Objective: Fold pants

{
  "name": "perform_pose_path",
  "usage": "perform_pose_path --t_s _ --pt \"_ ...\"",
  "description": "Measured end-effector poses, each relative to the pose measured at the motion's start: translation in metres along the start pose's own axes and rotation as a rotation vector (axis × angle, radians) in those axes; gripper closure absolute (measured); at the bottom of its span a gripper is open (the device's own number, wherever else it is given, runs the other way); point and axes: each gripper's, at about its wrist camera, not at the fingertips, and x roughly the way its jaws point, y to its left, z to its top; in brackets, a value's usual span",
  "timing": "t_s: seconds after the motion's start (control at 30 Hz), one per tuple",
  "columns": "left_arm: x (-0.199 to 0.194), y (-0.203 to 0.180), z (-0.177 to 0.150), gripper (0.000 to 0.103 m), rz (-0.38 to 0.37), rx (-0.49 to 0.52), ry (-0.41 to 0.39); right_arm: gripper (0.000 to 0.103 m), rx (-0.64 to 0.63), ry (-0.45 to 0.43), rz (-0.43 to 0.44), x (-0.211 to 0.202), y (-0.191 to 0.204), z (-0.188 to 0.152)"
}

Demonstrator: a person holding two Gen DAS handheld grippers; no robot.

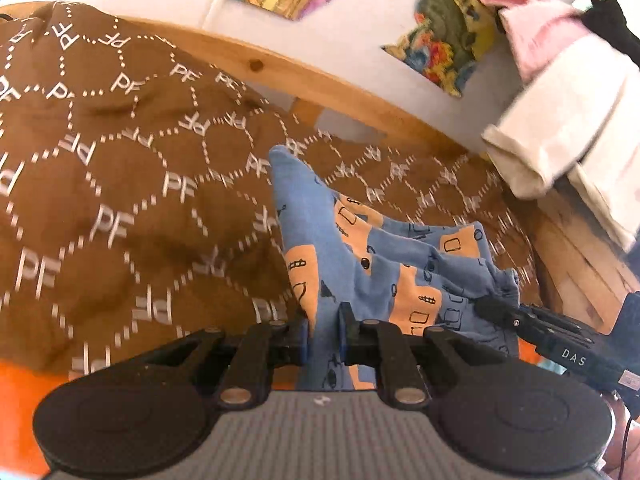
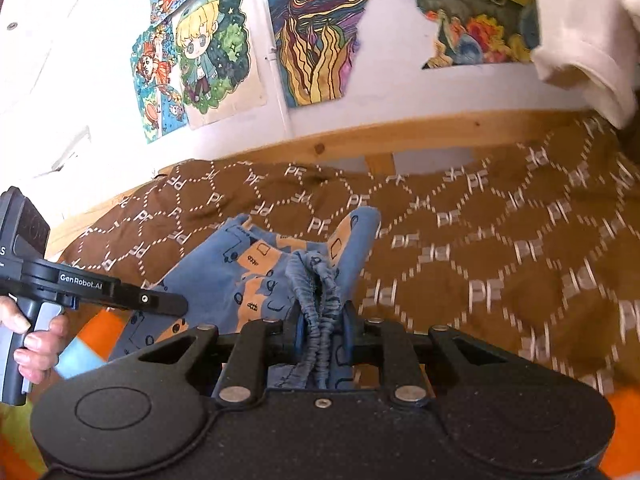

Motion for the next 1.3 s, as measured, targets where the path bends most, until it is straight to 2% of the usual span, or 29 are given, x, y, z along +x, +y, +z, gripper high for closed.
perform_pose_path --t_s 0.2,0.3,0.4,0.47,0.53,0.67,0.73,0.77,0.8,0.83,0.97,1.03,1.13,1.3 --pt "0.04 0.03 0.003 0.088 0.032 -0.068 0.029 0.084 -0.031 0.064 0.019 0.055 -0.025 0.021" --pt "0.055 0.045 -0.006 0.087 0.055 -0.118 0.067 0.083 -0.039 0.128 0.009 0.081 -0.033 0.014" --pt "0.059 0.056 -0.014 0.083 0.054 -0.154 0.069 0.08 -0.029 0.163 -0.023 0.095 -0.037 0.003" --pt "0.057 0.058 -0.015 0.079 0.053 -0.157 0.065 0.074 -0.003 0.155 -0.026 0.094 -0.042 -0.003" --pt "0.056 0.057 -0.015 0.075 0.064 -0.143 0.067 0.062 -0.003 0.151 -0.047 0.093 -0.044 -0.005" --pt "0.053 0.05 -0.012 0.07 0.106 -0.105 0.063 0.048 -0.076 0.156 -0.106 0.093 -0.038 -0.004" --pt "0.049 0.045 -0.01 0.06 0.141 -0.083 0.06 0.037 -0.118 0.148 -0.144 0.092 -0.033 -0.002" --pt "0.047 0.044 -0.009 0.054 0.159 -0.072 0.056 0.035 -0.133 0.139 -0.167 0.09 -0.03 -0.001" --pt "0.044 0.042 -0.009 0.04 0.183 -0.061 0.048 0.033 -0.136 0.13 -0.178 0.088 -0.03 0.0" --pt "0.04 0.039 -0.009 0.031 0.206 -0.051 0.034 0.031 -0.132 0.115 -0.183 0.085 -0.03 0.001" --pt "0.021 0.029 -0.009 0.015 0.245 -0.022 -0.005 0.017 -0.111 0.053 -0.178 0.069 -0.024 0.004" --pt "0.011 0.022 -0.01 0.005 0.273 -0.007 -0.032 0.008 -0.125 0.024 -0.181 0.061 -0.017 0.006" --pt "-0.004 0.008 -0.013 0.0 0.308 0.033 -0.083 0.001 -0.142 -0.025 -0.204 0.048 -0.002 0.007" --pt "-0.023 -0.015 -0.018 0.0 0.333 0.086 -0.121 0.001 -0.126 -0.084 -0.214 0.026 0.026 0.006"
